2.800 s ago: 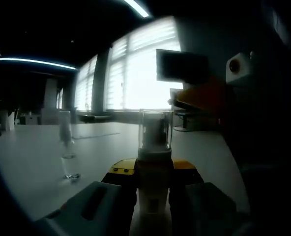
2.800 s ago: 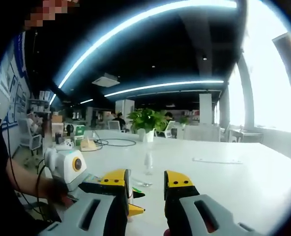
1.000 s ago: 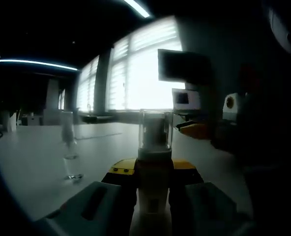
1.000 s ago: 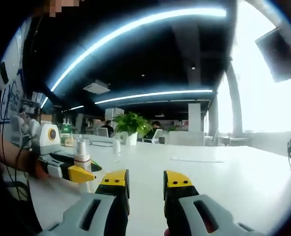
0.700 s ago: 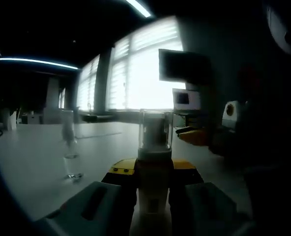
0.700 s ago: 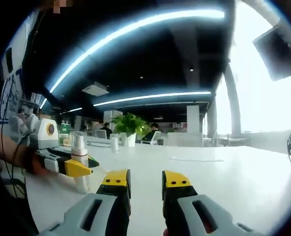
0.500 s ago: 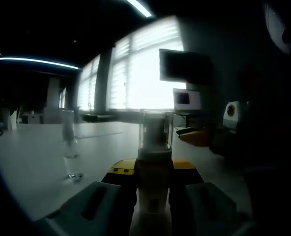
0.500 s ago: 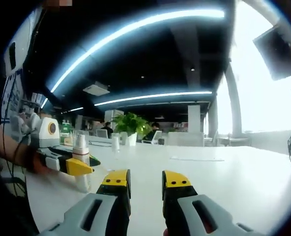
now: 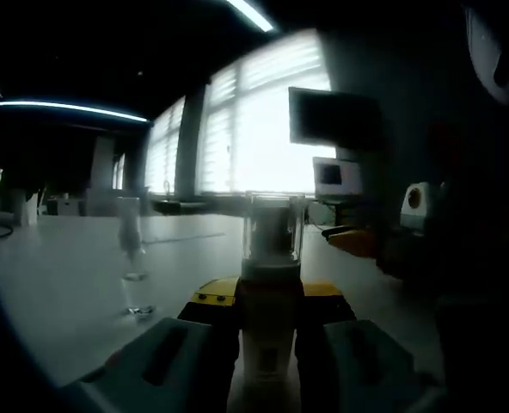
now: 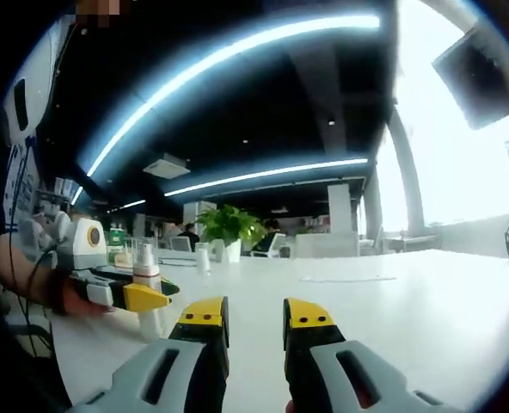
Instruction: Clamp pump bottle remove cover press pump head put on cover
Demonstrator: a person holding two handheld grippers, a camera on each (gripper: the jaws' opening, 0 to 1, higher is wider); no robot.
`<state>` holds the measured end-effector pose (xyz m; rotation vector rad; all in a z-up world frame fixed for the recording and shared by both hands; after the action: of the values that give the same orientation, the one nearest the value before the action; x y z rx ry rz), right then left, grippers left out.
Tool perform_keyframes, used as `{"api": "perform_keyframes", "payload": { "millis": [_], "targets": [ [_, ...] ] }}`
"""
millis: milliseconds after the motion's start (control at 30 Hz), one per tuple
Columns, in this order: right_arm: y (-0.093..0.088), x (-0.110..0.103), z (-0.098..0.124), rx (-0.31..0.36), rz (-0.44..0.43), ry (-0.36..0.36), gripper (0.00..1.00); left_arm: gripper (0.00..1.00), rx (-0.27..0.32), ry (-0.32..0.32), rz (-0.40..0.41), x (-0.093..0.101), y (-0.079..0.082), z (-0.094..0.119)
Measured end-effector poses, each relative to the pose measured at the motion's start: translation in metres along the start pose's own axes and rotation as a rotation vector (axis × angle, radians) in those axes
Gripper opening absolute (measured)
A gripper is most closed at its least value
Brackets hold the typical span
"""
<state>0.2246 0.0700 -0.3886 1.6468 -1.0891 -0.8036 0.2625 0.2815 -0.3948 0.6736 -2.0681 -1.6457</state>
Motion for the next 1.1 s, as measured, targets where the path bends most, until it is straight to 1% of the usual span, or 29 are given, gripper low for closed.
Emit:
{"api": "perform_keyframes", "payload": {
  "millis": [167, 267, 367, 433, 533, 767, 867, 967, 1100],
  "targets": [
    [0.0, -0.001, 0.0, 0.001, -0.005, 0.006, 0.19, 0.15, 0.004, 0.062, 0.016, -0.008, 0.0, -0.004],
    [0.001, 0.001, 0.001, 0.009, -0.025, -0.002, 0.19, 0.15, 0.016, 0.07, 0.023, -0.007, 0.001, -0.009],
    [0.002, 0.003, 0.002, 0.013, -0.037, -0.008, 0.19, 0.15, 0.02, 0.079, 0.01, -0.005, 0.002, -0.014],
    [0.002, 0.004, 0.002, 0.016, -0.041, -0.013, 0.19, 0.15, 0.024, 0.091, 0.007, -0.01, 0.003, -0.016],
    [0.002, 0.004, 0.003, 0.02, -0.044, -0.019, 0.19, 0.15, 0.018, 0.12, 0.003, -0.01, 0.004, -0.022],
    [0.002, 0.004, 0.003, 0.021, -0.048, -0.019, 0.19, 0.15, 0.004, 0.17, 0.012, -0.016, 0.0, -0.032],
    [0.003, 0.005, 0.002, 0.02, -0.067, -0.024, 0.19, 0.15, 0.006, 0.176, 0.036, -0.016, 0.002, -0.037],
    [0.004, 0.006, 0.002, 0.025, -0.087, -0.027, 0.19, 0.15, 0.01, 0.175, 0.025, -0.014, 0.002, -0.046],
    [0.004, 0.005, 0.002, 0.027, -0.087, -0.034, 0.18, 0.15, 0.006, 0.197, 0.028, -0.016, -0.001, -0.053]
  ]
}}
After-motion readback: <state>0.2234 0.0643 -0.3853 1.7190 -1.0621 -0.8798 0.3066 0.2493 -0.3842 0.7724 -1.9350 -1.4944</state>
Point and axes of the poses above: the point that each gripper's makers call its tool centre point, and the gripper's own axes: z roughly backward along the fingers, x roughly to its right, y roughly out of its top, the point moved 7 cm from there along z, roughly backward along the fingers, and after that the axes turned 10 degrees about x, right-handed, at the moved point
